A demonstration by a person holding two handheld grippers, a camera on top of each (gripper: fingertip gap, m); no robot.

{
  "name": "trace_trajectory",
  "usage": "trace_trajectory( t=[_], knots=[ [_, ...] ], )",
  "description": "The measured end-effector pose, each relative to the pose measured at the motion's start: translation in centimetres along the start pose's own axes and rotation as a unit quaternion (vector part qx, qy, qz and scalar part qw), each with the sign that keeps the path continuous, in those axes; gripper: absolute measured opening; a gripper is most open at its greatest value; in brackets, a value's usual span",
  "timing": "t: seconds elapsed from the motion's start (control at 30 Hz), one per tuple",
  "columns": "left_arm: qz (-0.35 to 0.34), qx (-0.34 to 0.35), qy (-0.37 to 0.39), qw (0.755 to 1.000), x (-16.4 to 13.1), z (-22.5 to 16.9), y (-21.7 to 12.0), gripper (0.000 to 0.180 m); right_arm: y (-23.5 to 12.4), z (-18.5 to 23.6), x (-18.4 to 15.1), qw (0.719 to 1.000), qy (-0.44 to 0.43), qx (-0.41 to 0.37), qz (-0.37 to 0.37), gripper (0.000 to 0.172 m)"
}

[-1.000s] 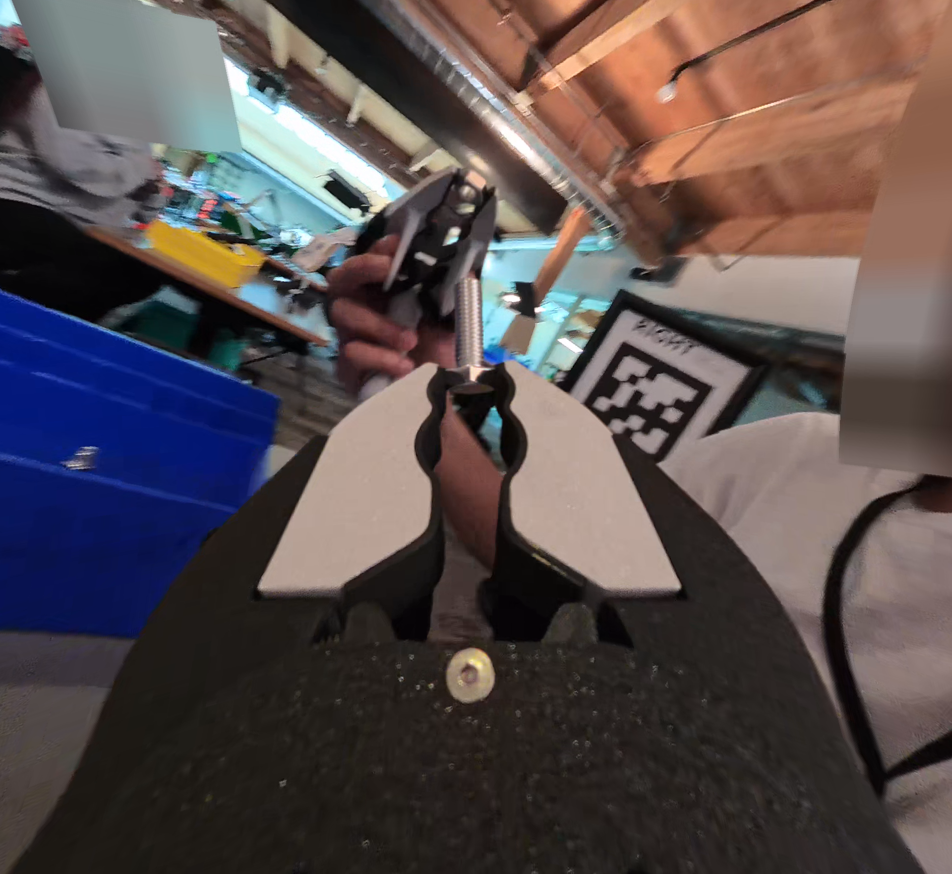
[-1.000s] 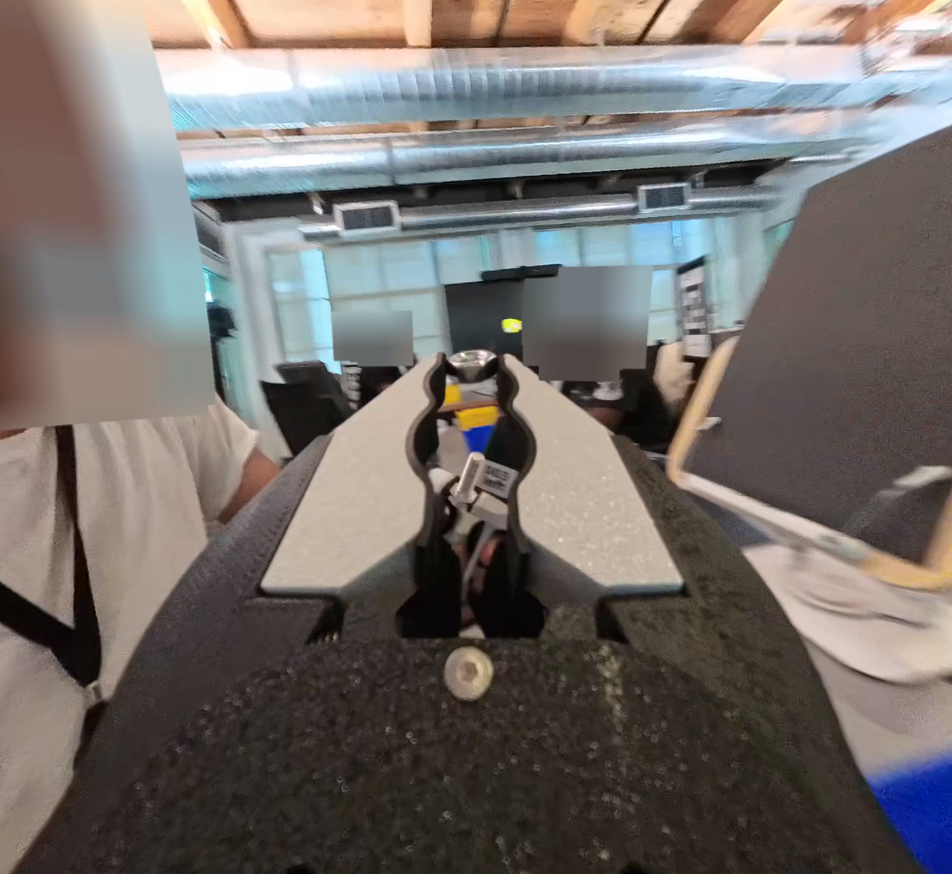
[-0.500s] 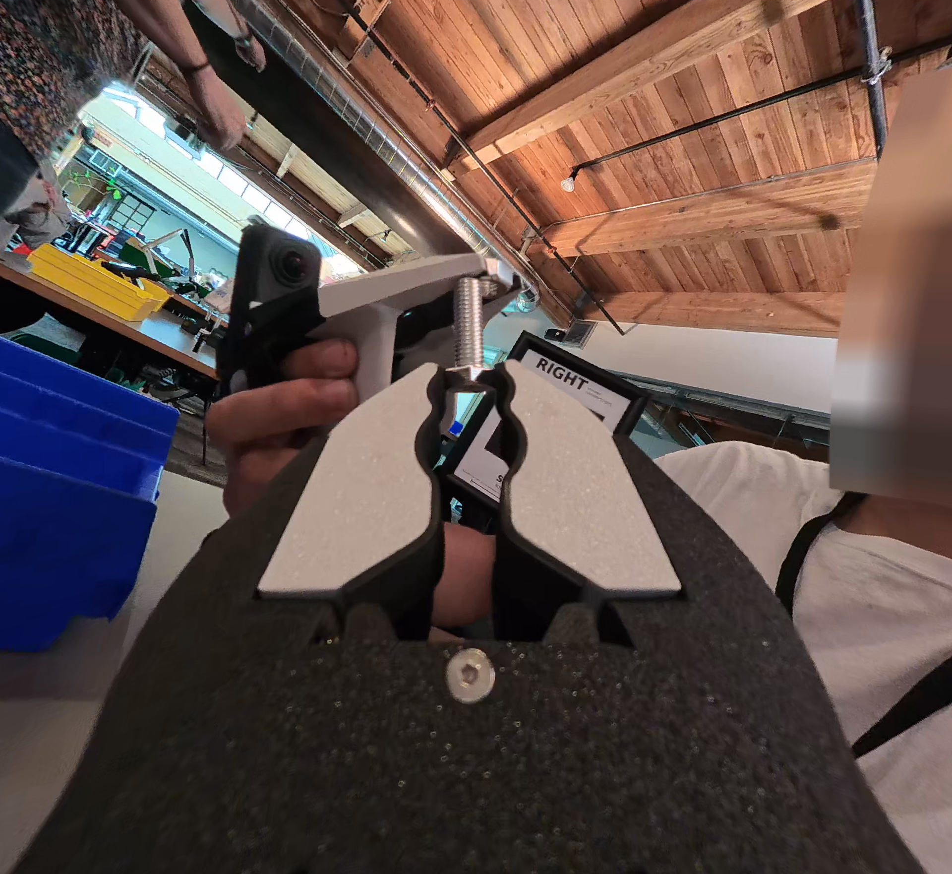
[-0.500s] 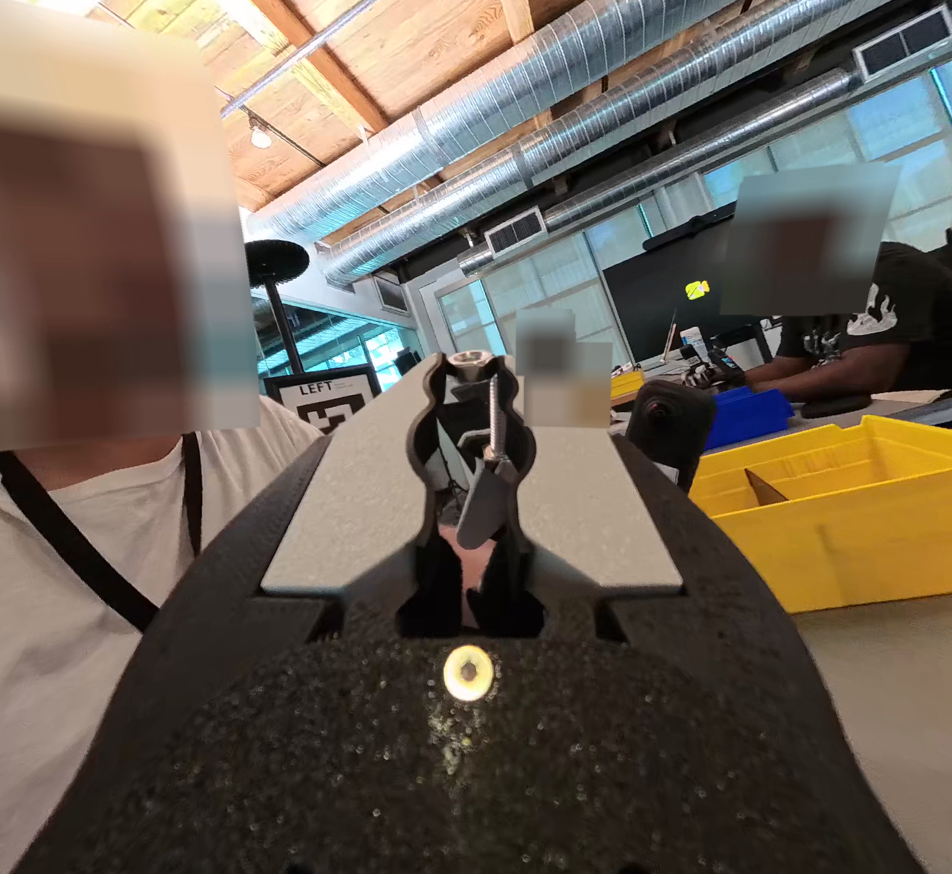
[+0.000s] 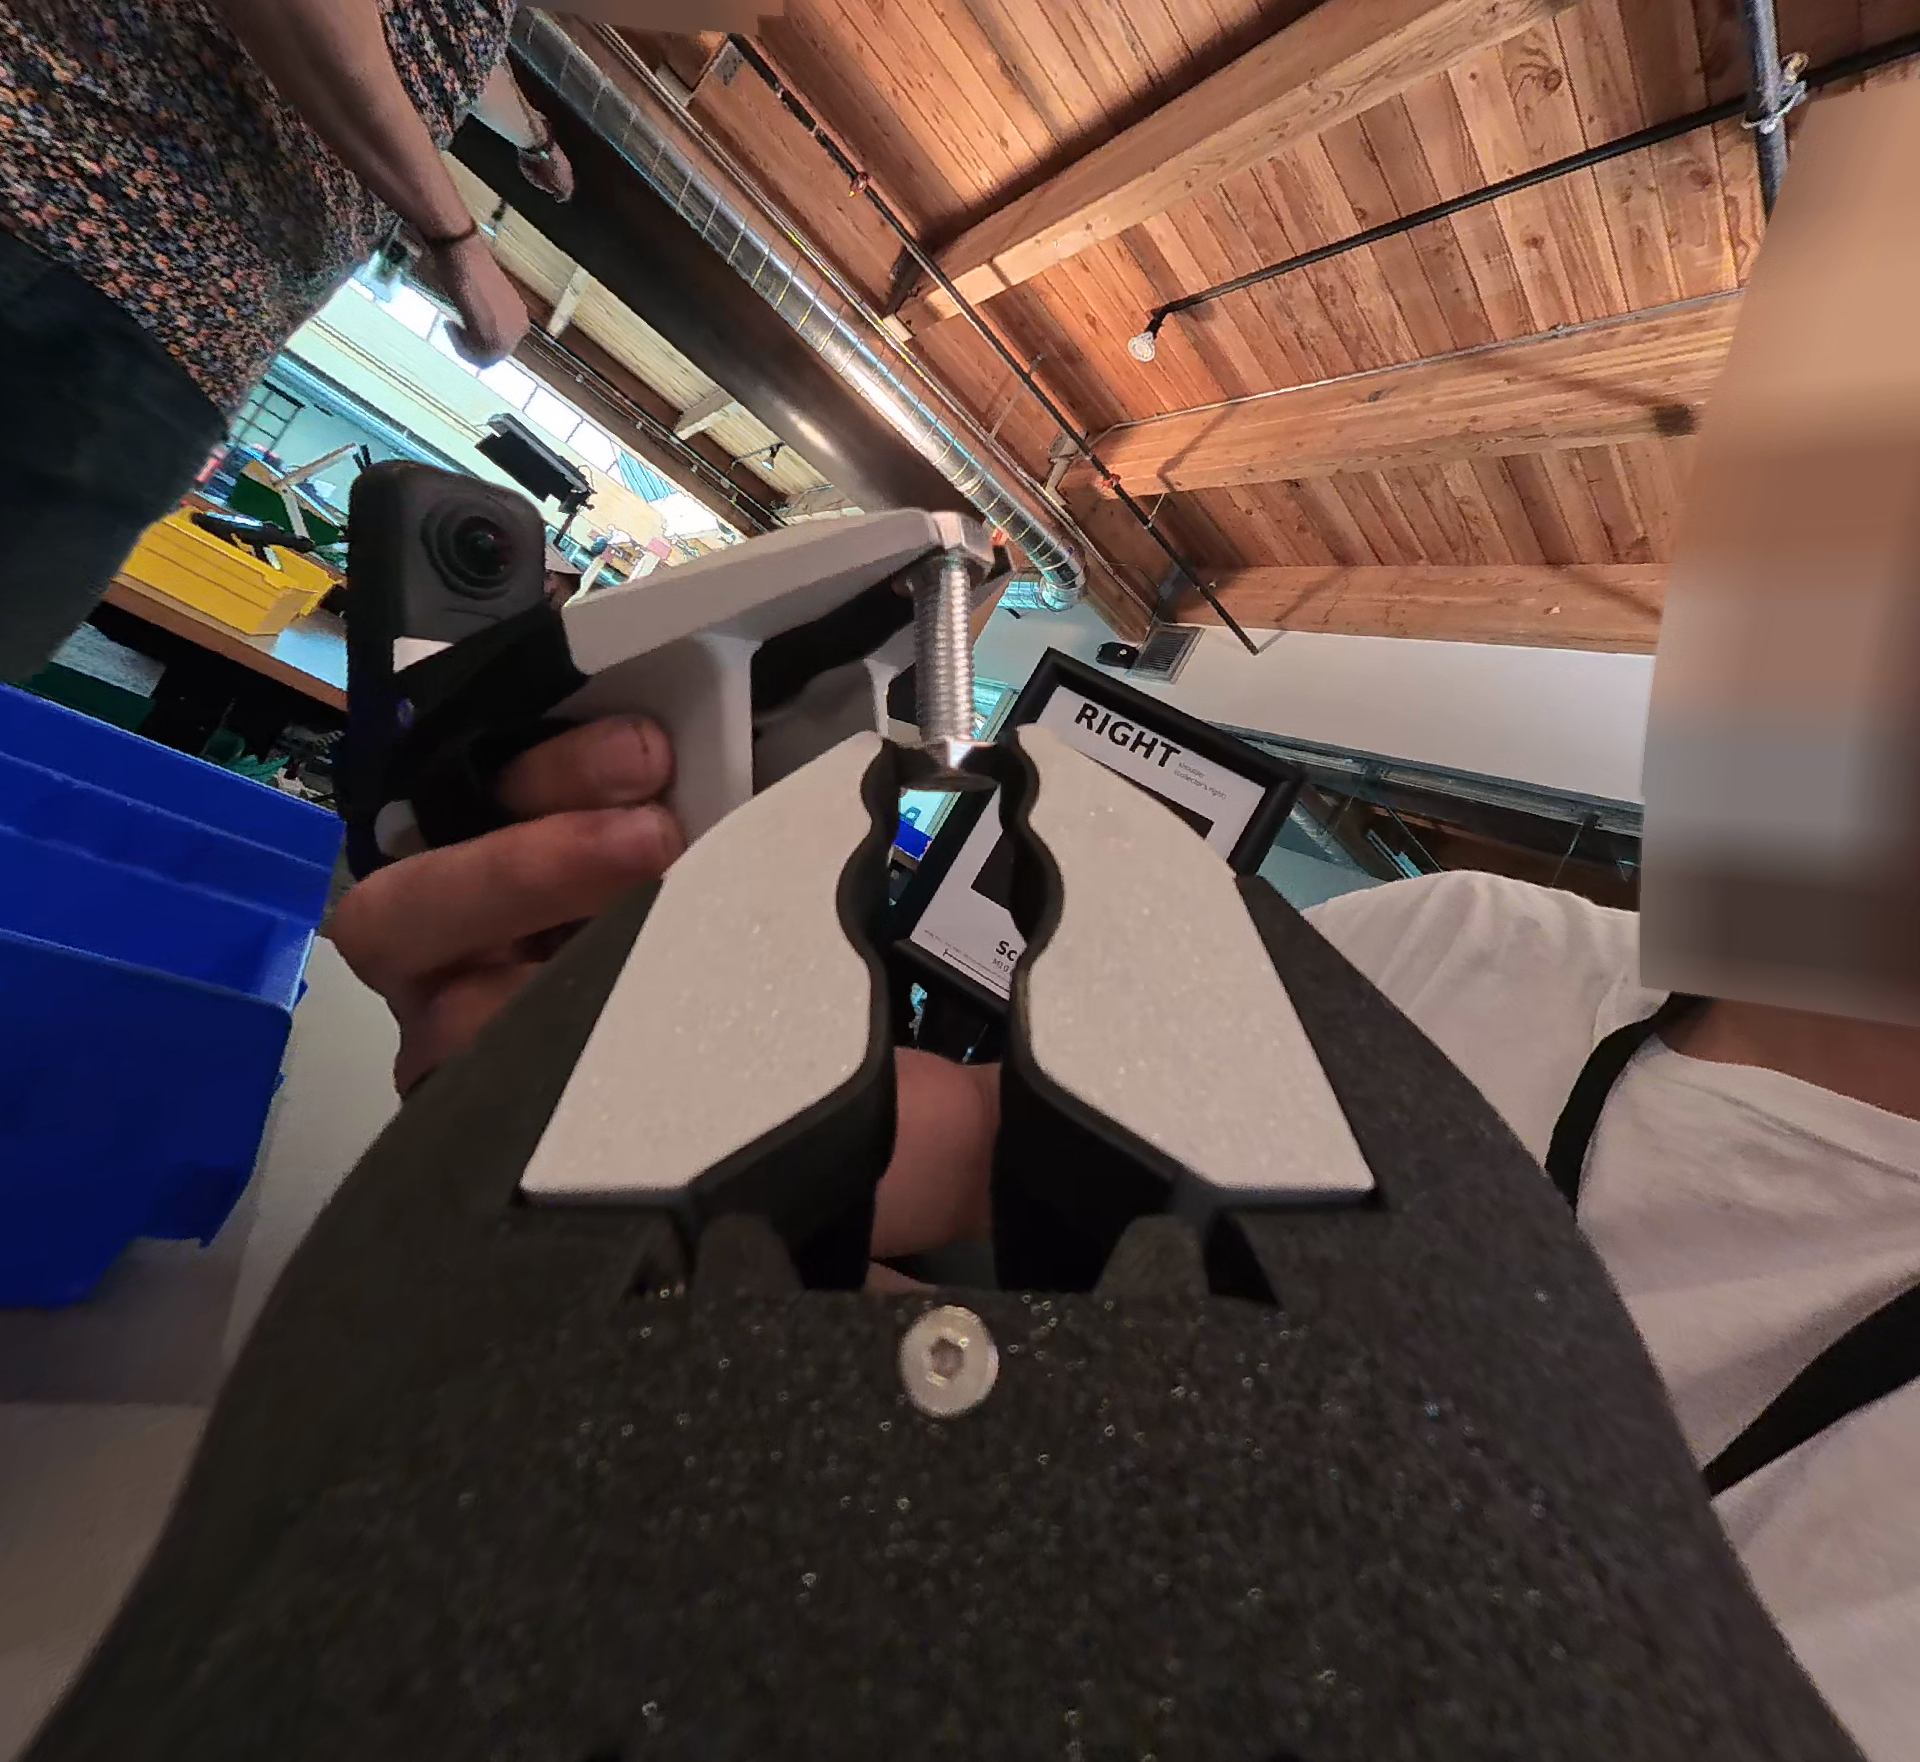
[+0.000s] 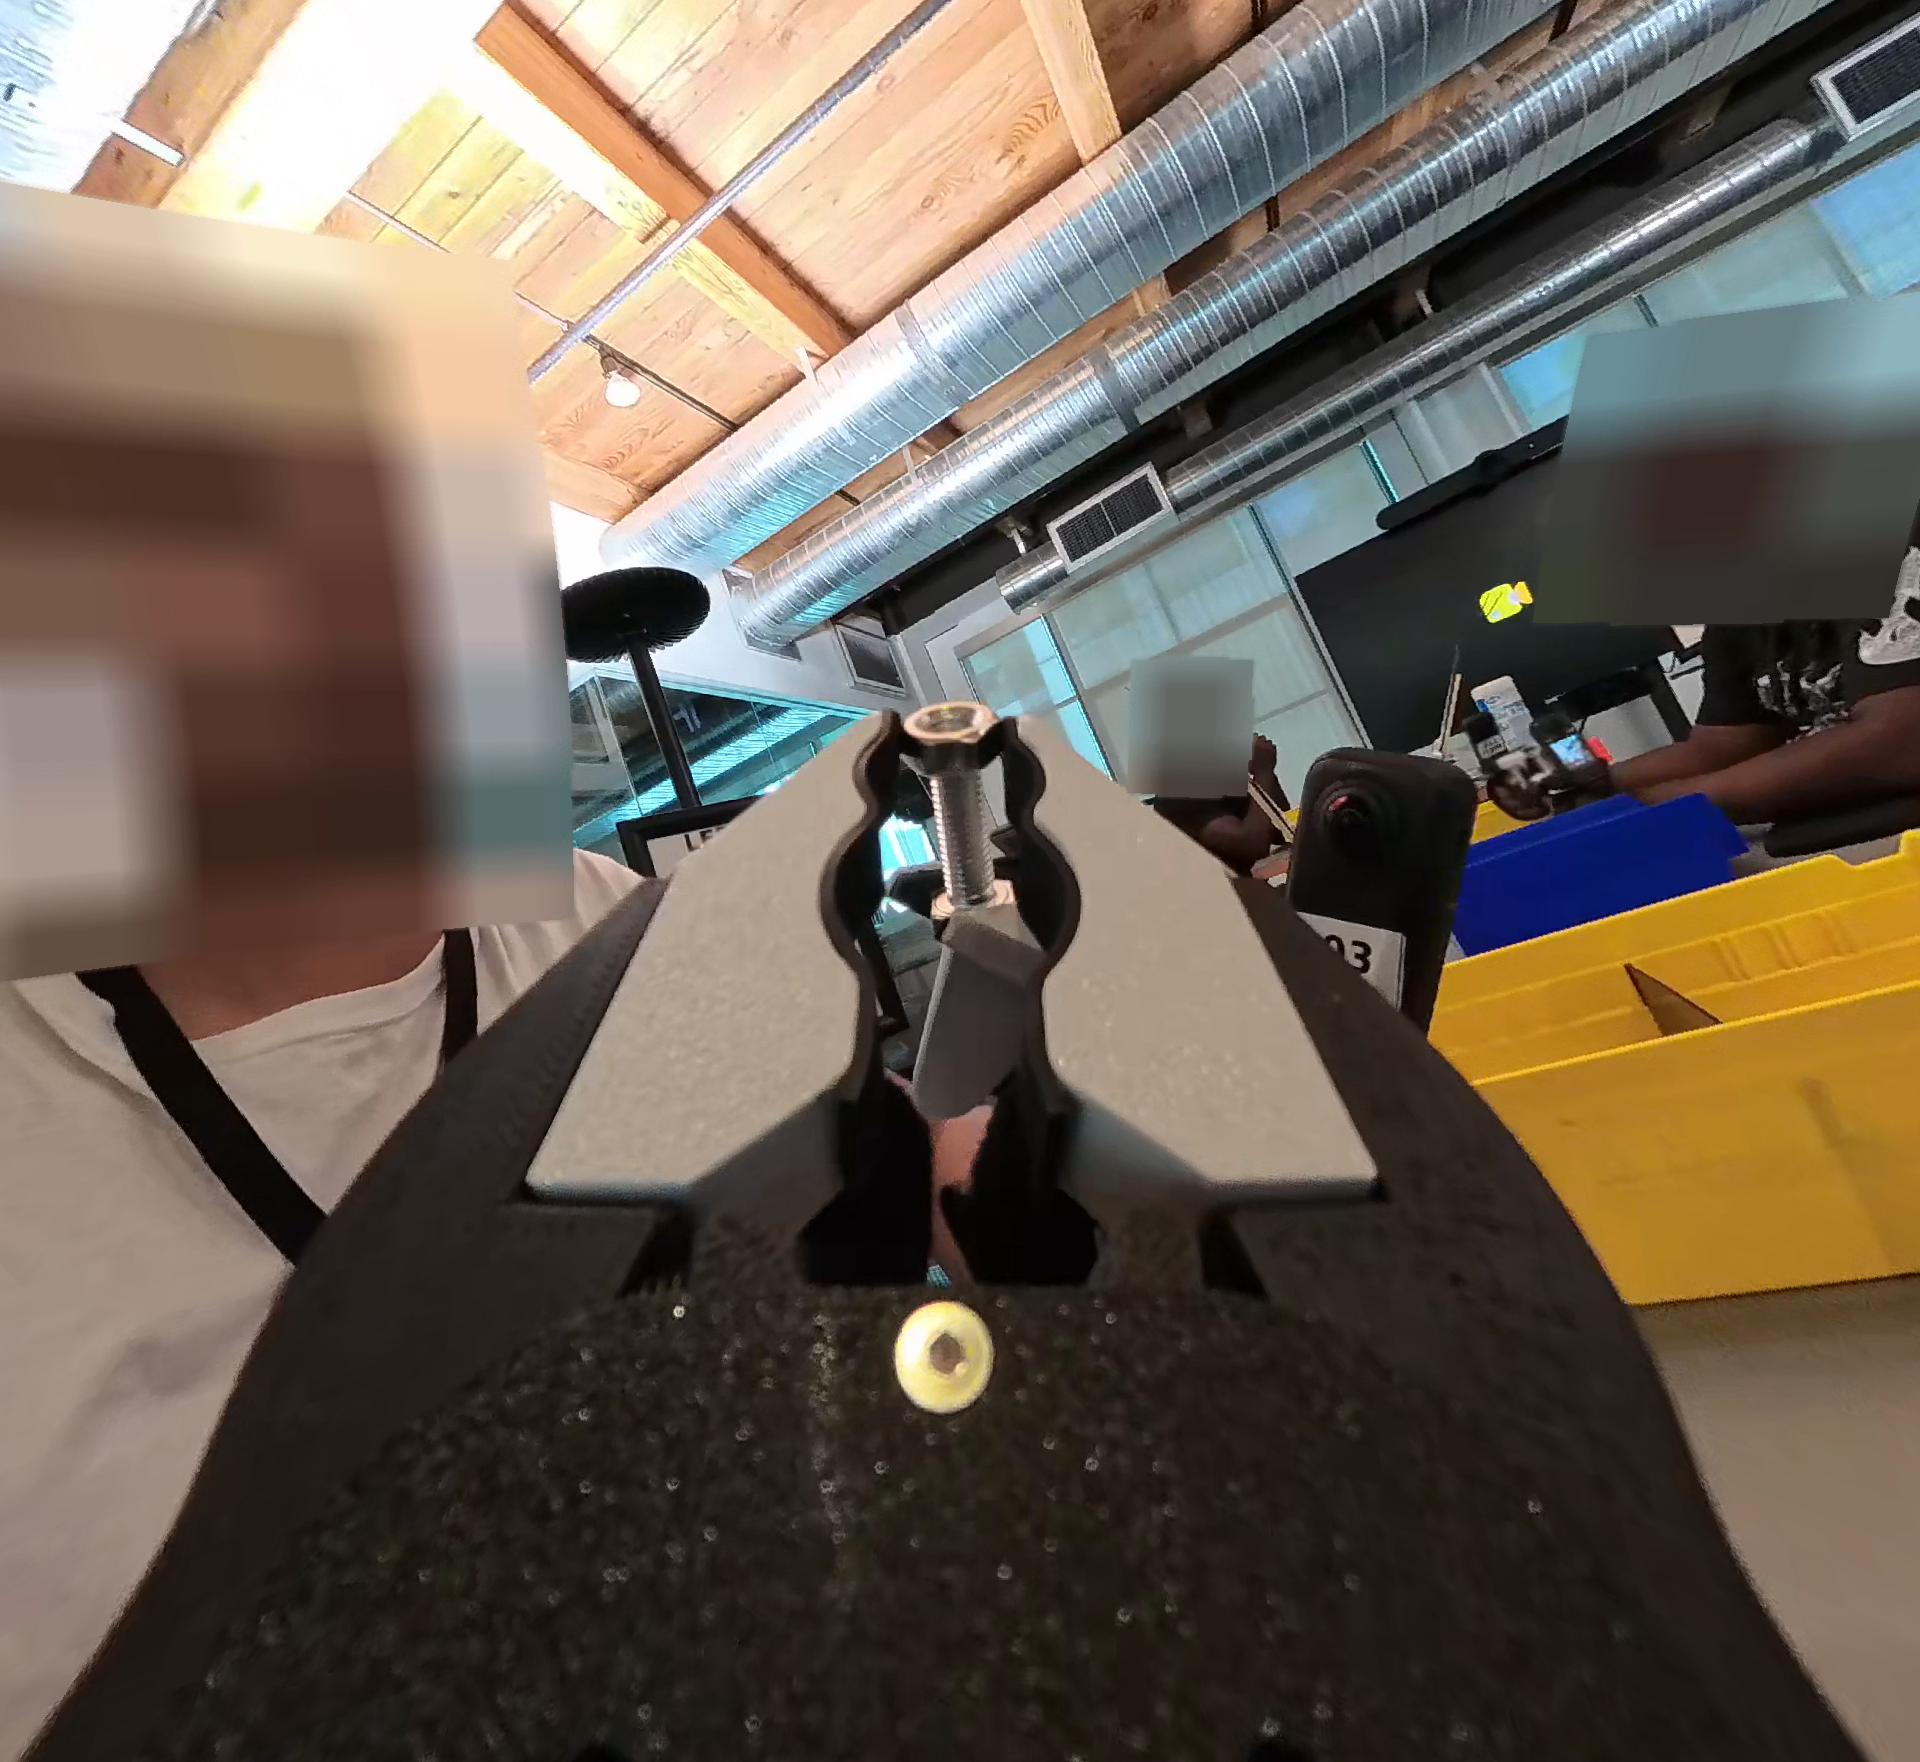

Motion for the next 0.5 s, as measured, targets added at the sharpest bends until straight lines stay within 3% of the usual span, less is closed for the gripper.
trace_trajectory(
  t=[0.23, 0.37, 0.5],
  knots=[
    [-0.001, 0.019, -0.011, 1.0, 0.1, 0.6, -0.4, 0.017, -0.3, -0.9, 0.3, 0.999, -0.008, -0.031, 0.012, 0.019],
    [0.042, 0.102, 0.018, 0.994, 0.9, 1.2, -1.4, 0.017, -0.9, -1.9, 0.8, 0.993, -0.047, -0.104, 0.042, 0.018],
    [0.115, 0.208, 0.099, 0.966, 1.5, 1.4, -1.9, 0.018, -1.3, -2.8, 0.8, 0.987, -0.054, -0.146, 0.038, 0.018]
  ],
)
Point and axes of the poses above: each gripper's, where its closed fingertips meet, y out along the fingers, x out of its top, z = x × y across the jaws, the point moved 6 cm from there along -y, back along the fingers, and after that the axes turned 14 degrees about -x, right-handed, at the moved point
